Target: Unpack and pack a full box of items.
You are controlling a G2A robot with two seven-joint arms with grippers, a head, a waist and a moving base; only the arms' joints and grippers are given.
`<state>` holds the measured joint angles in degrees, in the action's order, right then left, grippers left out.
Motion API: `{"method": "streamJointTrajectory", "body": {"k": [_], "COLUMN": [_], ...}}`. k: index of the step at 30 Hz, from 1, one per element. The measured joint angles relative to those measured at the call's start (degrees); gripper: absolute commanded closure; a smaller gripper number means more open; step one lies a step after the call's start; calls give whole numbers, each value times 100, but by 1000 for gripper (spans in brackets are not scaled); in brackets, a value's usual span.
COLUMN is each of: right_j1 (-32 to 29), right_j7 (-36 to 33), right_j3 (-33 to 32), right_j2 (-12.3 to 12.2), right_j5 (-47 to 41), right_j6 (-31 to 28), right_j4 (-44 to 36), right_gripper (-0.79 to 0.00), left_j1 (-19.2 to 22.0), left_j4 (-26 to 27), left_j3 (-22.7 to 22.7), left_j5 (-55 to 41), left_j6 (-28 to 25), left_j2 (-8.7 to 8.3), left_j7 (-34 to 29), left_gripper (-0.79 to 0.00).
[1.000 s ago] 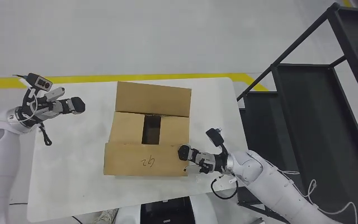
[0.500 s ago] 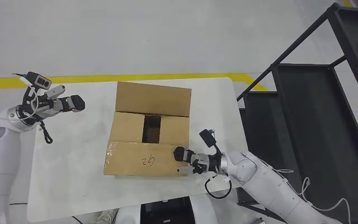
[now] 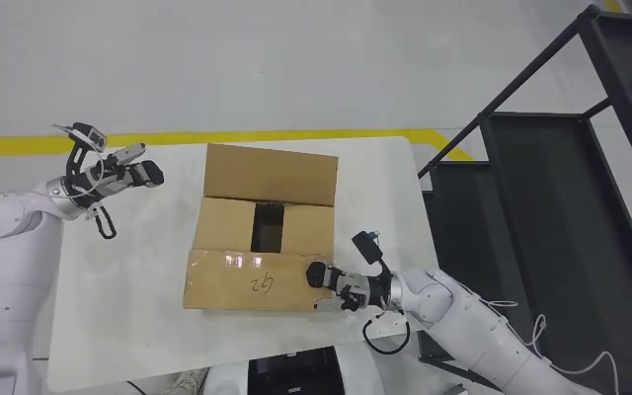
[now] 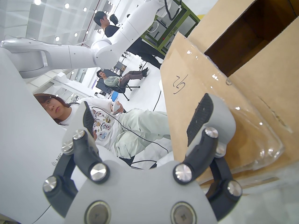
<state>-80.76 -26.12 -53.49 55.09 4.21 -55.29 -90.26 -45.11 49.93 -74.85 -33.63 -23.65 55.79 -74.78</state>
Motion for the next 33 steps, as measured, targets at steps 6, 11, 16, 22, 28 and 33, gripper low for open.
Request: {"method": "streamJointTrajectory", "body": {"k": [6,11,16,22,28,33], "right_j1": [-8,2,-31,-102,-151,-174], "right_j7": [0,-1,-4,-25,-57,-59], "right_j3": [-9,-24,-70,-124,-151,-159], "right_j2": [3,7,-3,-20,-31,-32], "right_j5": [-25,-51,-44,-14,36,67], "right_j6": [-23,-50,-67,-61,-35,-11], "right_j4": [36,62,54,19,-44,-79], "right_gripper": [-785,-785,-785,-785,-785,-785], "left_j1": [573,897,1156,1403,1370,981], "left_j4": [-647,-1009,-1448,-1777,-1275,-345], "left_j3": [582,1080,1496,1726,1595,1366], "left_j5": [23,49,219,-96,-471,-650], "left_j6": [-399,-767,-1004,-1254,-1346,-766], "left_j2": [255,517,765,1025,1002,755], "left_j7": [9,187,622,684,757,171], "left_gripper": [-785,-785,-785,-785,-785,-785]}}
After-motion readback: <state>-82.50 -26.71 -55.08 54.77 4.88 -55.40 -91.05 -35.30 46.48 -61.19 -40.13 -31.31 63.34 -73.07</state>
